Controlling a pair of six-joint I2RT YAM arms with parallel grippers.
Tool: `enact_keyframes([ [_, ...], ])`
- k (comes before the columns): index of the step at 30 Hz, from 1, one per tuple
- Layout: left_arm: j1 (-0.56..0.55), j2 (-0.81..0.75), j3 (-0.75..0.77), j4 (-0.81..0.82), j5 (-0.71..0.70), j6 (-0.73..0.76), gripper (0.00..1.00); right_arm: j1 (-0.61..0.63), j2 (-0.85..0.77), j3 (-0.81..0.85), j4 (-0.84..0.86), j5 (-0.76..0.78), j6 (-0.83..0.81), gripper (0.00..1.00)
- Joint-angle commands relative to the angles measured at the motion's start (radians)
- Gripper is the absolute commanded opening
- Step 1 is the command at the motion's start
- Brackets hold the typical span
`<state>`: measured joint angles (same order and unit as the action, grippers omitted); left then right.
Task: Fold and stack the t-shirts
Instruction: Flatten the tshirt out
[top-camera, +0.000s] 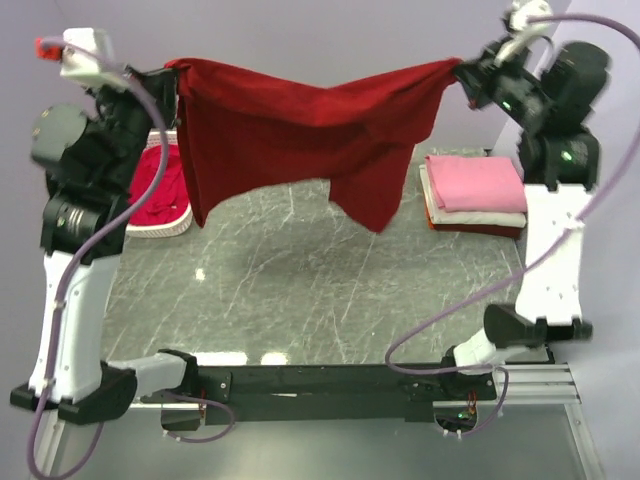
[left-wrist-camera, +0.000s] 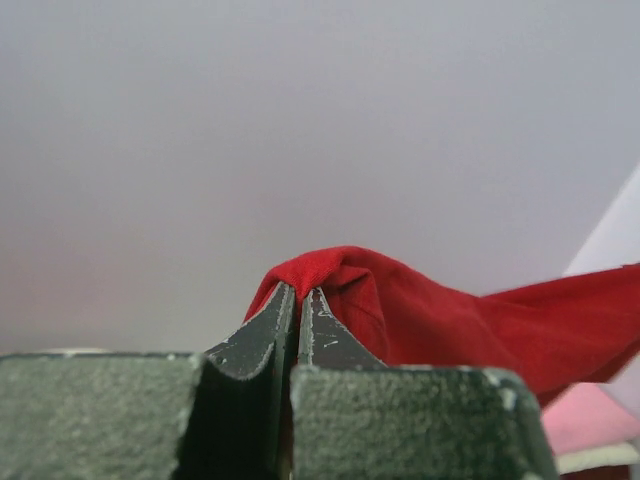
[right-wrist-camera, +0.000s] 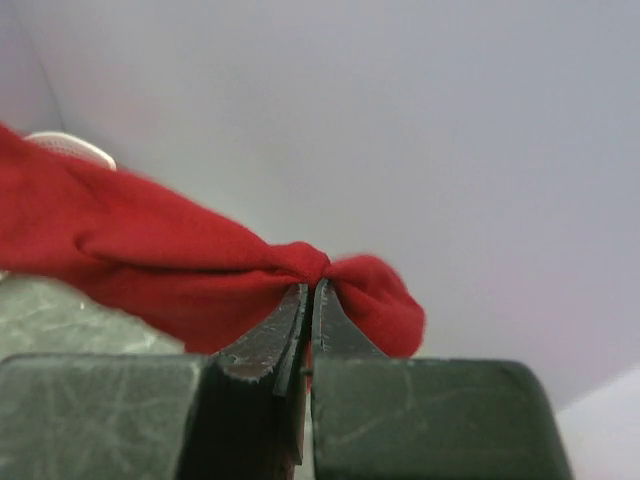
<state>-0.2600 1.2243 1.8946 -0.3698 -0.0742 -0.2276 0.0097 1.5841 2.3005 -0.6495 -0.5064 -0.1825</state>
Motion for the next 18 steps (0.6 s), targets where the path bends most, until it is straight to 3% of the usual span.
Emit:
enact_keyframes([
  [1, 0.004, -0.115, -0.049, 0.032, 0.098, -0.009, 0.01, -0.105, -0.176, -0.126, 0.106, -0.109, 0.022, 0.00],
  [4, 0.005, -0.244, -0.205, -0.003, 0.249, -0.019, 0.01, -0.174, -0.277, -0.286, 0.032, -0.161, -0.084, 0.00],
  [7, 0.004, -0.371, -0.354, -0.095, 0.417, -0.019, 0.01, -0.218, -0.386, -0.478, -0.119, -0.164, -0.294, 0.00],
  [9, 0.004, -0.431, -0.429, -0.156, 0.544, -0.021, 0.01, -0.240, -0.441, -0.642, -0.270, -0.159, -0.512, 0.00],
  [10, 0.004, -0.492, -0.516, -0.165, 0.703, -0.038, 0.01, -0.244, -0.494, -0.701, -0.330, -0.153, -0.593, 0.00],
  [12, 0.004, -0.549, -0.613, -0.166, 0.848, -0.070, 0.02, -0.246, -0.544, -0.864, -0.493, -0.078, -0.821, 0.00],
  [15, 0.004, -0.652, -0.748, -0.199, 1.120, -0.085, 0.31, -0.246, -0.642, -1.050, -0.604, 0.067, -1.003, 0.06],
  [16, 0.004, -0.669, -0.785, -0.231, 1.160, -0.063, 0.53, -0.246, -0.657, -1.085, -0.605, 0.101, -1.029, 0.12],
  [17, 0.002, -0.686, -0.802, -0.231, 1.210, -0.067, 0.65, -0.247, -0.671, -1.113, -0.601, 0.136, -1.031, 0.42],
  [18, 0.001, -0.712, -0.818, -0.216, 1.218, -0.073, 0.72, -0.249, -0.687, -1.148, -0.583, 0.170, -1.032, 0.61],
])
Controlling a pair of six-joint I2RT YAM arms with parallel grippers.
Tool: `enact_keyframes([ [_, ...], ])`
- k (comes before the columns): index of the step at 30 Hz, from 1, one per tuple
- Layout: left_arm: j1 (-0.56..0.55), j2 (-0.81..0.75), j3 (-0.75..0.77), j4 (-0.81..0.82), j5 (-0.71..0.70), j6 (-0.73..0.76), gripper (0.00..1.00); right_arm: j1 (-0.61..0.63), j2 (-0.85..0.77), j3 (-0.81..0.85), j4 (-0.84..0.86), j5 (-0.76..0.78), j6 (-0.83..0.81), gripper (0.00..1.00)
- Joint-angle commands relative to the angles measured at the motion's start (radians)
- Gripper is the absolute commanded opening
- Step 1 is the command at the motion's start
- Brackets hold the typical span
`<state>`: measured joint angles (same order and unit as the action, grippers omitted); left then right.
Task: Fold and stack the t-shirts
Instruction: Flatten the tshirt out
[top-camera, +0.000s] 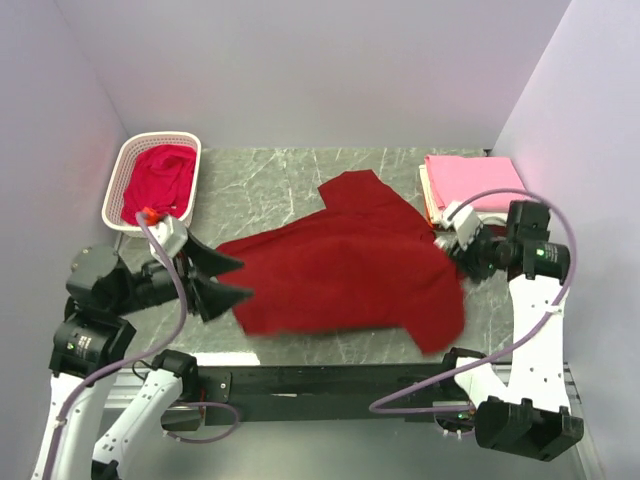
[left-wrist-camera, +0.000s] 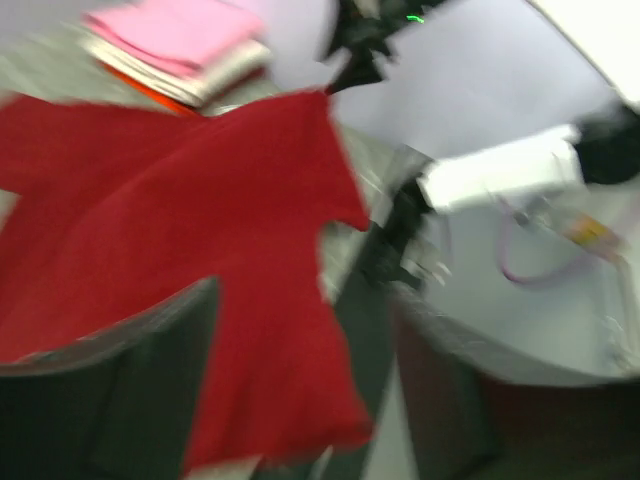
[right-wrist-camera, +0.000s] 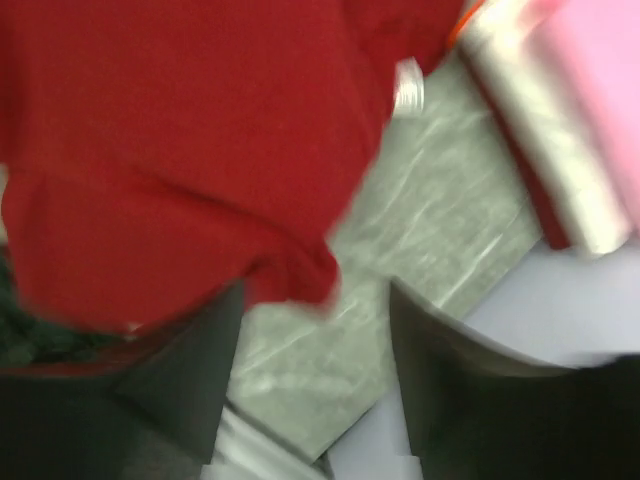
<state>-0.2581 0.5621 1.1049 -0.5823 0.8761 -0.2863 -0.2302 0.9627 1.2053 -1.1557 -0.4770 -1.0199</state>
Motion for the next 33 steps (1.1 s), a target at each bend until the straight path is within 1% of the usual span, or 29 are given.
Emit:
enact_keyframes([
  [1, 0.000, -0.057, -0.046, 0.018, 0.256, -0.036, 0.78, -0.011, -0.065, -0.059, -0.072, 0.146, -0.194, 0.71],
  [2, 0.000, -0.062, -0.051, 0.031, 0.244, -0.043, 0.80, -0.011, -0.061, -0.050, -0.072, 0.140, -0.190, 0.80],
  [3, 0.000, -0.057, -0.059, 0.039, 0.233, -0.047, 0.80, -0.011, -0.036, -0.038, -0.072, 0.100, -0.183, 0.83],
  [5, 0.000, -0.042, -0.060, 0.044, 0.219, -0.031, 0.83, -0.006, 0.011, -0.010, -0.078, 0.052, -0.163, 0.85],
  [6, 0.000, -0.019, -0.060, 0.044, 0.193, -0.015, 0.83, -0.006, 0.078, 0.025, -0.096, 0.013, -0.155, 0.85],
  [7, 0.000, -0.008, -0.065, 0.048, 0.158, -0.017, 0.84, -0.003, 0.118, 0.040, -0.101, -0.071, -0.145, 0.85],
  [9, 0.000, 0.013, -0.082, 0.091, 0.030, -0.043, 0.84, 0.037, 0.203, 0.072, -0.090, -0.156, -0.089, 0.84],
  [10, 0.000, 0.037, -0.118, 0.113, -0.109, -0.086, 0.86, 0.060, 0.291, 0.079, -0.070, -0.205, -0.059, 0.84],
  [11, 0.000, 0.054, -0.137, 0.130, -0.191, -0.103, 0.86, 0.095, 0.335, 0.085, -0.040, -0.215, 0.036, 0.82],
  [12, 0.000, 0.077, -0.151, 0.150, -0.257, -0.126, 0.86, 0.162, 0.420, 0.102, 0.035, -0.215, 0.084, 0.81],
  [13, 0.002, 0.132, -0.177, 0.157, -0.364, -0.166, 0.86, 0.204, 0.464, 0.115, 0.072, -0.201, 0.131, 0.80],
  [14, 0.002, 0.165, -0.188, 0.173, -0.393, -0.183, 0.86, 0.225, 0.505, 0.155, 0.152, -0.155, 0.235, 0.78],
  [15, 0.002, 0.236, -0.197, 0.192, -0.403, -0.194, 0.86, 0.288, 0.589, 0.183, 0.190, -0.128, 0.294, 0.77],
  [16, 0.002, 0.272, -0.206, 0.199, -0.435, -0.211, 0.85, 0.301, 0.634, 0.213, 0.224, -0.106, 0.391, 0.77],
  [17, 0.002, 0.313, -0.208, 0.203, -0.456, -0.220, 0.84, 0.310, 0.678, 0.290, 0.255, -0.072, 0.420, 0.74],
  [18, 0.002, 0.394, -0.211, 0.210, -0.475, -0.223, 0.82, 0.322, 0.771, 0.334, 0.269, -0.052, 0.449, 0.71],
  [19, 0.002, 0.438, -0.214, 0.213, -0.495, -0.231, 0.78, 0.327, 0.822, 0.376, 0.283, -0.032, 0.510, 0.64],
  [20, 0.002, 0.484, -0.211, 0.211, -0.552, -0.240, 0.74, 0.334, 0.873, 0.472, 0.278, -0.008, 0.523, 0.61],
  [21, 0.002, 0.569, -0.206, 0.207, -0.575, -0.252, 0.72, 0.339, 0.974, 0.525, 0.269, 0.032, 0.535, 0.58],
  [22, 0.002, 0.609, -0.208, 0.219, -0.585, -0.260, 0.70, 0.347, 1.023, 0.577, 0.260, 0.058, 0.570, 0.52],
  [23, 0.002, 0.646, -0.206, 0.220, -0.610, -0.272, 0.68, 0.353, 1.069, 0.667, 0.245, 0.080, 0.589, 0.50],
  [24, 0.000, 0.704, -0.211, 0.223, -0.618, -0.296, 0.67, 0.354, 1.146, 0.710, 0.232, 0.109, 0.598, 0.47],
  [25, -0.001, 0.726, -0.215, 0.242, -0.612, -0.303, 0.66, 0.361, 1.177, 0.744, 0.226, 0.123, 0.612, 0.39],
  [26, -0.003, 0.745, -0.223, 0.242, -0.629, -0.307, 0.65, 0.365, 1.223, 0.788, 0.220, 0.135, 0.615, 0.36],
  [27, -0.006, 0.775, -0.230, 0.240, -0.646, -0.338, 0.64, 0.371, 1.240, 0.801, 0.218, 0.161, 0.615, 0.32],
  [28, -0.013, 0.789, -0.237, 0.243, -0.643, -0.343, 0.63, 0.379, 1.252, 0.809, 0.220, 0.170, 0.607, 0.25],
  [31, -0.047, 0.843, -0.264, 0.272, -0.629, -0.361, 0.61, 0.399, 1.283, 0.809, 0.205, 0.205, 0.580, 0.19],
  [33, -0.066, 0.895, -0.281, 0.285, -0.634, -0.375, 0.59, 0.414, 1.295, 0.798, 0.195, 0.219, 0.572, 0.18],
])
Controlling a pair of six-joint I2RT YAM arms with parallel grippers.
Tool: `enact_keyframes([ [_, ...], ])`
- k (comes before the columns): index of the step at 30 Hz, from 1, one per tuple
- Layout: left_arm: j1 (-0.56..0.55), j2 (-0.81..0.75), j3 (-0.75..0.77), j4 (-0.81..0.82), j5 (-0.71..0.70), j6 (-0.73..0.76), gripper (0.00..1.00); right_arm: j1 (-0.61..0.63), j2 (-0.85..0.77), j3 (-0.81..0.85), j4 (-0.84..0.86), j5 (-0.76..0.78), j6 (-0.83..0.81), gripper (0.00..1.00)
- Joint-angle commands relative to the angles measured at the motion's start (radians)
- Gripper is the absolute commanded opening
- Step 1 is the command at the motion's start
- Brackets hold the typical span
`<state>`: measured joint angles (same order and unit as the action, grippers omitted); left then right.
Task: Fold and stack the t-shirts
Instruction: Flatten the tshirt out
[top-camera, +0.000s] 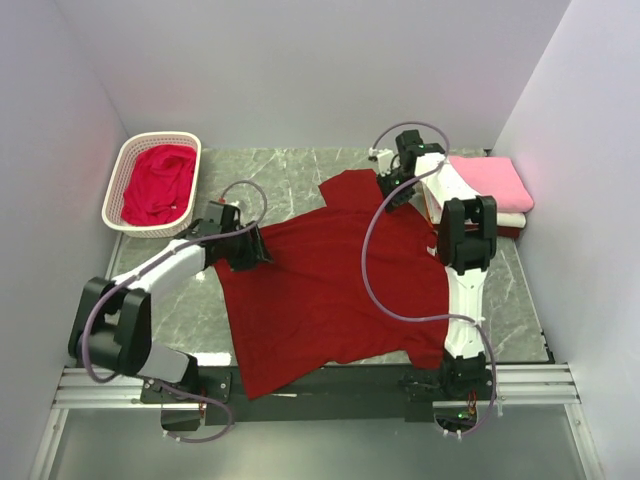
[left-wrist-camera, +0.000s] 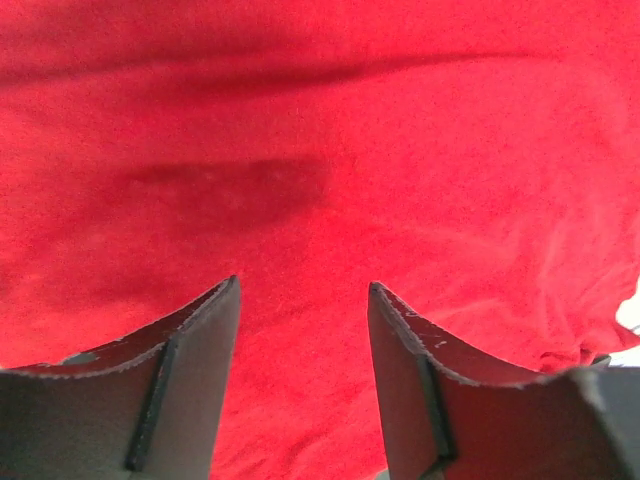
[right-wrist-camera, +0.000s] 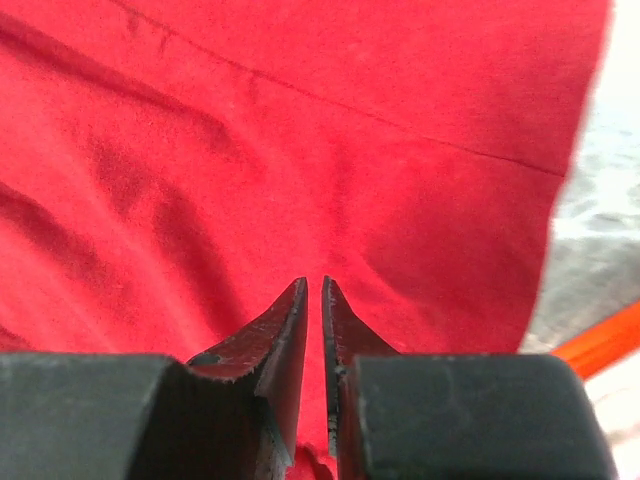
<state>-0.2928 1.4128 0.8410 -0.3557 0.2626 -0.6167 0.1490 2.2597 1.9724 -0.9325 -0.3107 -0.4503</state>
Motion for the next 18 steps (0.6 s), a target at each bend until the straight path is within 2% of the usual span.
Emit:
enact_keyframes([
  [1, -0.042, 0.063, -0.023, 0.058, -0.019, -0.054, 0.57, 0.041, 0.001, 0.026, -0.032, 0.067, -0.004, 0.18],
  [3, -0.042, 0.116, -0.051, 0.061, -0.011, -0.078, 0.53, 0.050, 0.011, 0.022, -0.032, 0.076, 0.001, 0.18],
  [7, -0.045, 0.140, -0.137, 0.058, -0.035, -0.139, 0.52, 0.052, 0.038, 0.057, -0.032, 0.113, 0.031, 0.19],
  [11, -0.046, 0.036, -0.273, 0.040, -0.089, -0.263, 0.53, 0.050, 0.064, 0.078, -0.026, 0.136, 0.050, 0.20],
  [18, -0.141, -0.156, -0.496, 0.037, -0.030, -0.506, 0.53, 0.049, 0.116, 0.151, -0.015, 0.130, 0.091, 0.21],
])
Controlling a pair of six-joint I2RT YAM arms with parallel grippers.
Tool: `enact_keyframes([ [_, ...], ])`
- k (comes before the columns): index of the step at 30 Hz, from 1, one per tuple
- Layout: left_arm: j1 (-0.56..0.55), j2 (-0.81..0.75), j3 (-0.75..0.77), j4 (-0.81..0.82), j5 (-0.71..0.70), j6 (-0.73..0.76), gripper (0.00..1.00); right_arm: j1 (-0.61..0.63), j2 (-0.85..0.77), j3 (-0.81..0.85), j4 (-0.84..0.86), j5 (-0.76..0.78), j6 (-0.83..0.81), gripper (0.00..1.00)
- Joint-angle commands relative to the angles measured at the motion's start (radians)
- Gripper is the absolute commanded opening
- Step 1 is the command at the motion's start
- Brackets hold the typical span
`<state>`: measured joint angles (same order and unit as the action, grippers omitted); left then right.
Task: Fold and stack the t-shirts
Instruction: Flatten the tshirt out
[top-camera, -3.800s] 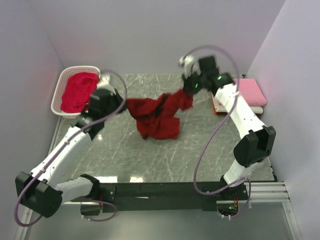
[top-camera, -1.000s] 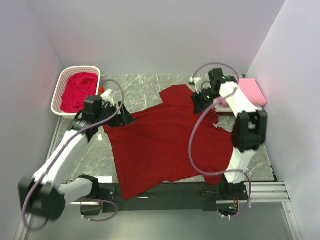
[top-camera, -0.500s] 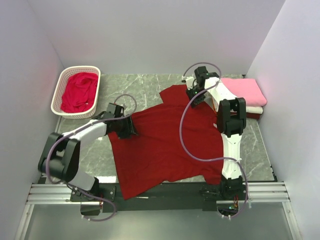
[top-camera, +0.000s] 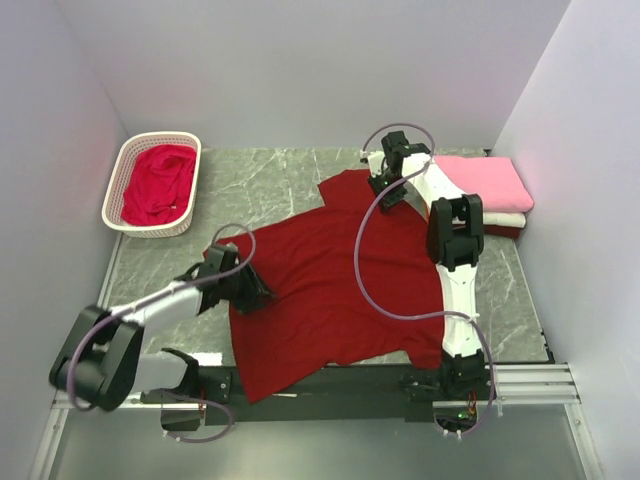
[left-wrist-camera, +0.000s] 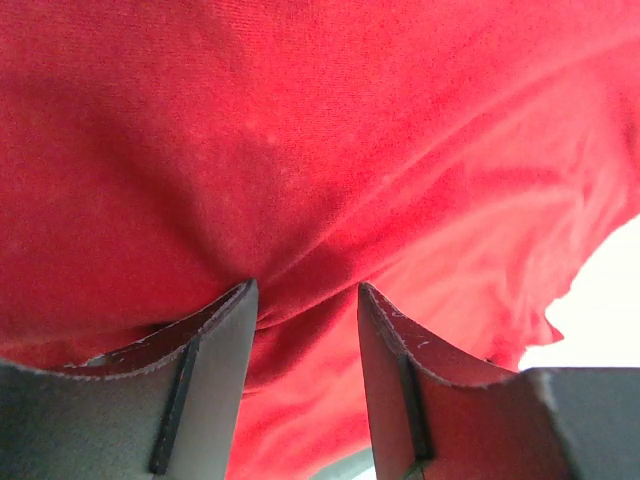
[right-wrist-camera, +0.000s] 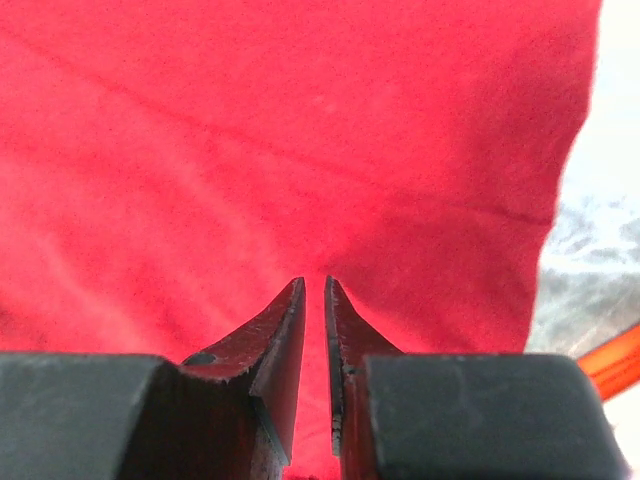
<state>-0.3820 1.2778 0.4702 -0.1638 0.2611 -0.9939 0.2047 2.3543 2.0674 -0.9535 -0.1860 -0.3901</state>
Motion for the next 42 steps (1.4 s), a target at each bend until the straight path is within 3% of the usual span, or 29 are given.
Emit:
enact_keyframes([
  [1, -0.061, -0.046, -0.142, -0.161, -0.029, -0.149, 0.53, -0.005, 0.023, 0.066, 0.009, -0.001, 0.034, 0.21],
  [4, -0.064, -0.171, -0.147, -0.258, -0.103, -0.170, 0.53, -0.005, 0.017, 0.063, 0.024, -0.029, 0.046, 0.22],
  [7, -0.063, -0.268, -0.041, -0.374, -0.206, -0.143, 0.57, -0.005, 0.005, 0.065, 0.048, -0.056, 0.060, 0.22],
  [12, -0.049, -0.301, 0.214, -0.471, -0.357, 0.021, 0.82, -0.005, 0.065, 0.144, 0.000, -0.095, 0.086, 0.22],
  [16, -0.021, -0.276, 0.329, -0.490, -0.362, 0.142, 0.83, -0.004, 0.120, 0.197, -0.059, -0.095, 0.086, 0.21],
  [24, -0.006, -0.298, 0.470, -0.462, -0.418, 0.385, 0.84, -0.016, 0.154, 0.214, -0.165, 0.048, 0.086, 0.17],
  [26, -0.003, -0.285, 0.507, -0.468, -0.462, 0.440, 0.84, -0.028, 0.137, 0.157, -0.209, 0.059, 0.059, 0.14],
  [30, 0.003, -0.244, 0.548, -0.454, -0.516, 0.534, 0.84, -0.067, 0.030, -0.126, -0.154, 0.083, 0.017, 0.14],
  [35, 0.005, -0.215, 0.532, -0.387, -0.522, 0.627, 0.84, -0.126, -0.075, -0.262, -0.091, 0.057, -0.016, 0.14],
  [38, 0.005, -0.202, 0.518, -0.361, -0.530, 0.656, 0.84, -0.137, -0.112, -0.253, -0.087, -0.047, -0.050, 0.17],
  [42, 0.005, -0.213, 0.473, -0.324, -0.559, 0.695, 0.83, -0.137, -0.128, -0.086, -0.099, -0.164, -0.044, 0.40],
])
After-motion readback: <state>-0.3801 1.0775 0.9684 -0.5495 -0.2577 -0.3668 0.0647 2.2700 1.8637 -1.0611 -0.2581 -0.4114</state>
